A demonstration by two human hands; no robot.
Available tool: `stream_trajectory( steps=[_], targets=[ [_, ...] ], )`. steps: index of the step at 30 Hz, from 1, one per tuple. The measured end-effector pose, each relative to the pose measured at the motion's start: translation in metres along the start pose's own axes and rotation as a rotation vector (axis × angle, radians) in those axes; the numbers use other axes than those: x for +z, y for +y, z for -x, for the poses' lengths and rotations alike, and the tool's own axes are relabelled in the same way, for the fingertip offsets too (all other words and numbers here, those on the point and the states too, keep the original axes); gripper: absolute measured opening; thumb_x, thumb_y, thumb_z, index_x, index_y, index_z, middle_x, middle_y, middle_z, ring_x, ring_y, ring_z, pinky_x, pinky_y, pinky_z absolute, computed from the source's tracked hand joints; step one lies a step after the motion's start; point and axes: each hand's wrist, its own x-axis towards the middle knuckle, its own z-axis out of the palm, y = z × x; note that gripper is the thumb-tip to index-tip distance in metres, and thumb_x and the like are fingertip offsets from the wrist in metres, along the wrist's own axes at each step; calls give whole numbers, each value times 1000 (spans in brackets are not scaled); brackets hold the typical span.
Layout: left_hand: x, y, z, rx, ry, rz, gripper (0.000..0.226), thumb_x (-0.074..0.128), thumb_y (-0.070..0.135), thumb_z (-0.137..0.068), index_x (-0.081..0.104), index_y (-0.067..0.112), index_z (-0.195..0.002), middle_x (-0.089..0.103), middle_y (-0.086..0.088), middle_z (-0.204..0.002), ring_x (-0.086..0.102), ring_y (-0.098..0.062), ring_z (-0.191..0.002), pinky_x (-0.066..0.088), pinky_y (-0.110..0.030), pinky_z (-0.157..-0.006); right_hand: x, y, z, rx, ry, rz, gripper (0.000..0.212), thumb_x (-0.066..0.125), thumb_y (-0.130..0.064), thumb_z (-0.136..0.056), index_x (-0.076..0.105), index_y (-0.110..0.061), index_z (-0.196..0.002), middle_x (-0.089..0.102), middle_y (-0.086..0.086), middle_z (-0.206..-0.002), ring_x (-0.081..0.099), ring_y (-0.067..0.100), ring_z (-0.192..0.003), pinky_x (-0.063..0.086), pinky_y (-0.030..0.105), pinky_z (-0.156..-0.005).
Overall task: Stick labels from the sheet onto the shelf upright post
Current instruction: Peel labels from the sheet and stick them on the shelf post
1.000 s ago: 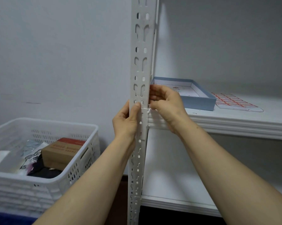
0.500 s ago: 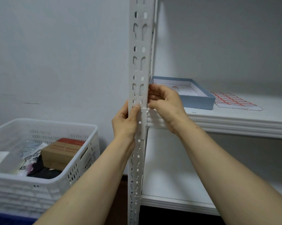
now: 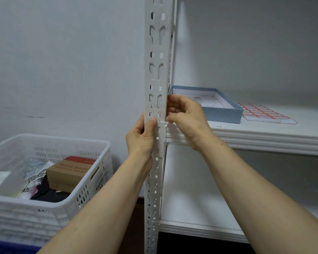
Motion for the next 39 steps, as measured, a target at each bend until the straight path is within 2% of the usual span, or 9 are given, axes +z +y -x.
stream_trajectory(
  steps=[4,7,10,15,22,26,30,36,39],
  targets=[
    [0,0,0,-3,15,5,23,56,11,-90,72,25,-97,73,-2,-94,64,-15,-84,53,-38,-89,0,0,1,-1,3,4,54,51,21,-71,58,-3,-119,67,8,-109,64,19,-103,51,34,-95],
    [0,0,-1,-10,12,11,23,57,12,-91,71,21,-106,73,-4,-98,65,-15,-85,53,-38,-88,0,-1,1,0,2,6,54,51,21,-71,58,-3,-119,67,8,-108,64,19,-102,51,34,-95],
    [-1,-1,-1,-9,1,26,26,58,12,-91,69,17,-113,74,3,-96,67,-8,-84,54,-28,-85,0,1,0,7,6,18,55,48,21,-71,57,-3,-119,67,7,-106,64,18,-102,50,34,-96],
    [-2,-2,-2,-1,-14,42,22,58,12,-91,69,22,-108,74,11,-85,67,-1,-77,55,-19,-77,1,0,-2,4,9,23,56,46,22,-71,57,-3,-120,66,6,-106,64,17,-101,51,33,-96],
    [-3,-2,-3,-3,-25,69,23,59,13,-91,69,17,-111,75,10,-87,68,-2,-78,56,-17,-77,0,1,-1,4,8,35,56,48,21,-71,57,-4,-120,67,7,-108,64,17,-101,51,33,-95],
    [-3,-1,-3,-18,-22,58,24,60,16,-91,68,16,-114,75,5,-95,68,-4,-79,57,-21,-79,0,1,-2,8,6,34,56,49,20,-70,57,-2,-121,67,9,-111,64,18,-103,51,35,-96],
    [-2,1,-2,-20,-16,72,22,61,16,-91,69,17,-110,75,10,-84,68,0,-74,56,-16,-71,0,2,-2,6,9,33,57,50,20,-71,56,-2,-122,67,8,-112,64,18,-103,51,35,-96],
    [-4,2,-1,-33,-46,86,19,60,15,-91,70,19,-106,75,8,-84,69,-2,-75,55,-16,-68,0,4,-2,4,10,40,57,49,19,-71,57,-3,-122,66,8,-113,64,17,-104,50,36,-97],
    [-5,2,-2,-32,-56,75,21,57,12,-91,71,23,-102,75,8,-87,68,-4,-78,55,-17,-71,0,4,-2,4,8,31,56,49,20,-72,56,-4,-123,66,8,-113,64,17,-104,50,35,-97]
  ],
)
